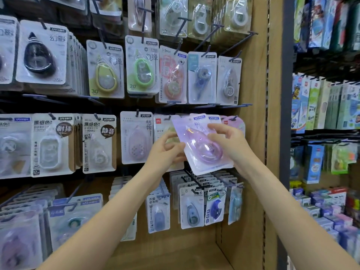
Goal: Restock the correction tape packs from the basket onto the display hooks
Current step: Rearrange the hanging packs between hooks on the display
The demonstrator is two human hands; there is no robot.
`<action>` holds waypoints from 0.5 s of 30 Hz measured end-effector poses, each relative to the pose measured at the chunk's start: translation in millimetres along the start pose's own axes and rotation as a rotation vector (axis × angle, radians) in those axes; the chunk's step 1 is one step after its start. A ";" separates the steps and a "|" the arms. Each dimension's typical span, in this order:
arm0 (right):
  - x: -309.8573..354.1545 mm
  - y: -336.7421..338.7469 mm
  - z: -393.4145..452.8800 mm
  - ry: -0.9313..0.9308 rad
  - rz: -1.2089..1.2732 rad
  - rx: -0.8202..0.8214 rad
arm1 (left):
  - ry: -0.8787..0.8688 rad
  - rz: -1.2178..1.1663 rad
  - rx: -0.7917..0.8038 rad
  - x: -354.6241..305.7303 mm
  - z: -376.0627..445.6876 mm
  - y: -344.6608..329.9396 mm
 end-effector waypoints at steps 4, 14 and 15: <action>9.6 -24.2 -2.9 0.092 -0.091 0.039 | -0.035 -0.055 -0.048 -1.9 -5.2 20.9; 34.8 -184.6 -30.1 0.387 -0.188 0.373 | -0.260 0.276 -0.569 -11.2 -58.6 160.0; 34.1 -200.7 -29.2 0.371 -0.175 0.391 | -0.245 0.285 -0.605 -8.8 -60.6 173.6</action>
Point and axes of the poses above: each hand's wrist, its own z-axis towards the middle knuckle, its own y-axis out of the back of the hand, x = y × z, the point moved 10 cm from there along z, towards the middle knuckle, and after that the axes turned 7 degrees about z, right-handed, at the moved point
